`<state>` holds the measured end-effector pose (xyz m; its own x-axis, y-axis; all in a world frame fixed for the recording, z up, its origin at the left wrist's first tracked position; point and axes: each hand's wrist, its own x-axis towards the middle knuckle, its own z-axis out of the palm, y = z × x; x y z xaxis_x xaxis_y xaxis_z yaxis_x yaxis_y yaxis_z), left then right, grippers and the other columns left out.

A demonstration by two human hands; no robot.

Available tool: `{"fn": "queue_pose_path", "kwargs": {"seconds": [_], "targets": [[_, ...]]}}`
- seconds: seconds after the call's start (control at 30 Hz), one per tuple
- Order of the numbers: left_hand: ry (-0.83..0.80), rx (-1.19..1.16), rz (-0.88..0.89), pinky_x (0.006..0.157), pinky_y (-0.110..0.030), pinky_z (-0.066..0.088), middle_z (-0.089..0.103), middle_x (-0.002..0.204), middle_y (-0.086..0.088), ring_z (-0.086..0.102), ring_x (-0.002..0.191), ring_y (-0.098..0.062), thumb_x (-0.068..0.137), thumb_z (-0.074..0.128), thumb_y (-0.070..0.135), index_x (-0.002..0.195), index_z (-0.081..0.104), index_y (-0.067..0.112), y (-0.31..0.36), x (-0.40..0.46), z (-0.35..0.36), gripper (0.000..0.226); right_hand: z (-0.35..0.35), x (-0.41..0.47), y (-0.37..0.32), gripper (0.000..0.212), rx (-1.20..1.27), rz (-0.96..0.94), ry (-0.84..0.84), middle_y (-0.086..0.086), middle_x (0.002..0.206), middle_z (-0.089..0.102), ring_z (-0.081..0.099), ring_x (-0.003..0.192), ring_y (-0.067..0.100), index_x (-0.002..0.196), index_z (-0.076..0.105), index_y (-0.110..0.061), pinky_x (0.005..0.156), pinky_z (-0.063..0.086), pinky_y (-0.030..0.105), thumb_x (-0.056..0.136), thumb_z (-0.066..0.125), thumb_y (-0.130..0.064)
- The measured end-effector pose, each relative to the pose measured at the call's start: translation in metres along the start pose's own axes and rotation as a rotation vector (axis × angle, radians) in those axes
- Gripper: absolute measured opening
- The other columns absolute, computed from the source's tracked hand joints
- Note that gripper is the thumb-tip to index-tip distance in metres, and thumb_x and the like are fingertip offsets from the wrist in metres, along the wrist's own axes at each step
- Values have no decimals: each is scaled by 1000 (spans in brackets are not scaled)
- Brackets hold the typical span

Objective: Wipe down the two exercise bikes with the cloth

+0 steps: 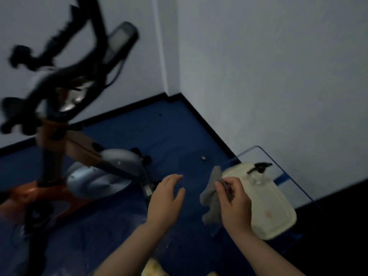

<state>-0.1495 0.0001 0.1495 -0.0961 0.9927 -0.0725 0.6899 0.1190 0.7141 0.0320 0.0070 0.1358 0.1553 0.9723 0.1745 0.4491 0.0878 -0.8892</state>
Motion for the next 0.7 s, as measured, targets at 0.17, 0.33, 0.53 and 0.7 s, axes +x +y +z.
{"fn": "queue_pose_path", "kwargs": {"seconds": [0.17,0.33,0.53,0.7], "targets": [[178,28,-11,105,-24,37,49,137,12,44,126,-4,95,52,30,130,54,27,-31,-24,-81,35,58,-15,-73,8,131,-165,-98,-21,86,62,61,77,-1,87,53,-39,60,45,9,86,55,-46],[319,-25,-27,102,-21,35,48,130,18,44,125,-3,94,55,27,129,55,26,-81,-62,-167,35,125,-50,-147,7,196,-290,-179,-19,83,62,61,73,0,84,54,-36,57,44,8,85,58,-42],[323,-85,-9,103,-21,36,49,133,18,43,125,0,94,54,28,128,54,32,-150,-102,-266,34,209,-101,-223,5,270,-285,-108,-18,81,63,62,74,1,82,56,-34,57,45,7,85,60,-37],[298,-72,29,108,-30,39,49,133,20,43,125,0,95,53,29,126,53,35,-194,-112,-336,32,267,-122,-271,9,367,-178,18,-19,83,64,62,74,0,81,57,-34,58,48,10,88,62,-30]]}}
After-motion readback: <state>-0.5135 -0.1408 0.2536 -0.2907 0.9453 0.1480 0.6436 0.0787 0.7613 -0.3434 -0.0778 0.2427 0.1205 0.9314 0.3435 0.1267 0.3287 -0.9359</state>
